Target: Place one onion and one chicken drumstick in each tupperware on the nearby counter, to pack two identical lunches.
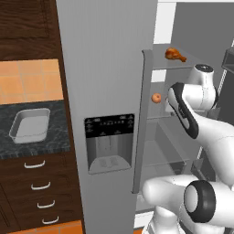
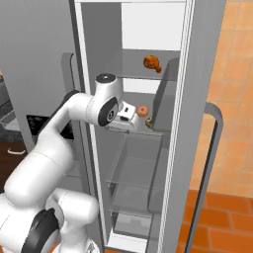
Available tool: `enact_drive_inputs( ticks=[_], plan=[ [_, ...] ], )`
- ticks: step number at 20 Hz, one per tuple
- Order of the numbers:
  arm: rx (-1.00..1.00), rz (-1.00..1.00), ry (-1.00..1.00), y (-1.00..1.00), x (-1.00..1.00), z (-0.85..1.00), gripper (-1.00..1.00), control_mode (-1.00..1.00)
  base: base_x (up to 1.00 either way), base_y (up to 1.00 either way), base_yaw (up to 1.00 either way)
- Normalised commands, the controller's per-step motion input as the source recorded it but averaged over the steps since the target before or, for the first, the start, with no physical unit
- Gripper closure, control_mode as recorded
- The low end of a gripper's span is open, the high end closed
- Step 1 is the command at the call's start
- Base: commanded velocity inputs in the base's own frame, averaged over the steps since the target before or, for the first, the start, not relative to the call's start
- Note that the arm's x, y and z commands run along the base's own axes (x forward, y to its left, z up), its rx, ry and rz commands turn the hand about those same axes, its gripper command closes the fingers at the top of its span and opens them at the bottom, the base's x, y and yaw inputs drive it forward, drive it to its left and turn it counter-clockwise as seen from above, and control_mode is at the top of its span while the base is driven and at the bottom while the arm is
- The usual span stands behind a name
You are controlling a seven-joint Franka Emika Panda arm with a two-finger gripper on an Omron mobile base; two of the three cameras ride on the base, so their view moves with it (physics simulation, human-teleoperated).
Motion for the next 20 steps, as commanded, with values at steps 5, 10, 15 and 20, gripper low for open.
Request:
enact_drive_inputs(
  ticks=[5, 10, 15, 20],
  plan=[
    [0.0, -0.11, -0.01, -0.41, 0.35, -0.39, -1.0, -1.0, 0.0, 0.0, 0.0],
    [0.0, -0.06, -0.02, -0.24, 0.39, -0.24, -1.0, -1.0, 0.0, 0.0, 0.0],
    [0.0, 0.0, -0.11, -0.07, 0.51, -0.1, -1.0, -1.0, 0.0, 0.0, 0.0],
    [-0.01, 0.0, -0.12, -0.06, 0.49, -0.24, -1.0, -1.0, 0.0, 0.0, 0.0]
  ],
)
